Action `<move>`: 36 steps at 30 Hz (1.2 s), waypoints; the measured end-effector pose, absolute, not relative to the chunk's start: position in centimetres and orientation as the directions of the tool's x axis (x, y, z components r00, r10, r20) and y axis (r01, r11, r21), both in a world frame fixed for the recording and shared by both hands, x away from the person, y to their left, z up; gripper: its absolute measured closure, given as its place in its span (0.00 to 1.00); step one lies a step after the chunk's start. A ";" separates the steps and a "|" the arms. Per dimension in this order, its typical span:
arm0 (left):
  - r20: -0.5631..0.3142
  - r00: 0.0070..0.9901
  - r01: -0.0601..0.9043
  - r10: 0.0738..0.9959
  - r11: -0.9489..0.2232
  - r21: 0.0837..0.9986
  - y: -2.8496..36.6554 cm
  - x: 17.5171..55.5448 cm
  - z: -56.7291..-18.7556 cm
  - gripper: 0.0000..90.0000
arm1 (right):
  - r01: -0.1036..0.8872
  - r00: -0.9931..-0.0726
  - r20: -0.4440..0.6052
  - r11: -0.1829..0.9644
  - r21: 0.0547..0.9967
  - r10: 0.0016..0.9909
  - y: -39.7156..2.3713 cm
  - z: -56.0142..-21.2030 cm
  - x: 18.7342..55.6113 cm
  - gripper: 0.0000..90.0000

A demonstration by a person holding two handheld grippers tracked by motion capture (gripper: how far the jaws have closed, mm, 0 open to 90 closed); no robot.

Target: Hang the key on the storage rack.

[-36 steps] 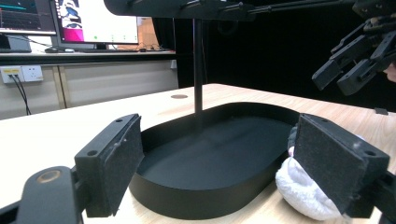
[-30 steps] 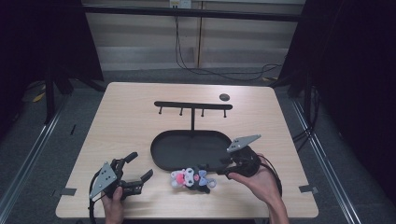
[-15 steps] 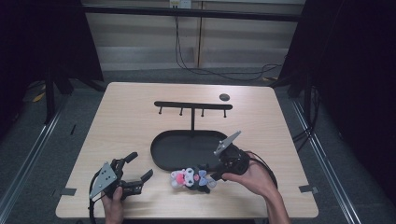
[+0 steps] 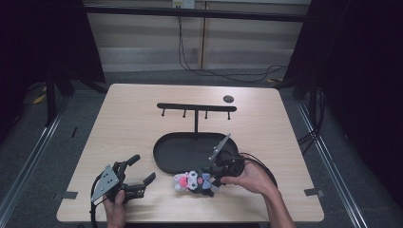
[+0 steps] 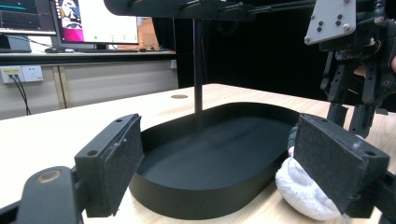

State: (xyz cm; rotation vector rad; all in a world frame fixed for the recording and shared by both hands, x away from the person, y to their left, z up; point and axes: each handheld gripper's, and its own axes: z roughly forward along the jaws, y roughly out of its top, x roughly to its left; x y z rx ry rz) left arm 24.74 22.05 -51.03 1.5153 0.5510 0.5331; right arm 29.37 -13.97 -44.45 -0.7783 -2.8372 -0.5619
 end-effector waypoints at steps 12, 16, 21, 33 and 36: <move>-0.006 0.770 0.015 0.638 -0.008 1.000 22.1 24.7 -51.0 0.17 | 0.502 -0.861 0.238 0.824 0.262 0.449 -12.9 -46.1 30.1 0.69; -0.006 0.770 0.015 0.638 -0.008 1.000 22.1 24.7 -51.0 0.17 | 0.489 -0.869 0.222 0.836 0.248 0.443 -12.6 -46.4 30.2 0.69; -0.006 0.770 0.015 0.637 -0.009 1.000 22.1 24.7 -51.0 0.17 | 0.478 -0.877 0.189 0.845 0.239 0.443 -12.0 -46.6 30.2 0.69; -0.006 0.770 0.014 0.638 -0.008 1.000 22.1 24.7 -51.0 0.17 | 0.450 -0.891 0.178 0.867 0.215 0.418 -11.0 -46.8 30.6 0.82; -0.006 0.770 0.015 0.637 -0.008 1.000 22.1 24.7 -51.0 0.17 | 0.436 -0.897 0.184 0.875 0.210 0.402 -10.9 -46.8 30.5 0.88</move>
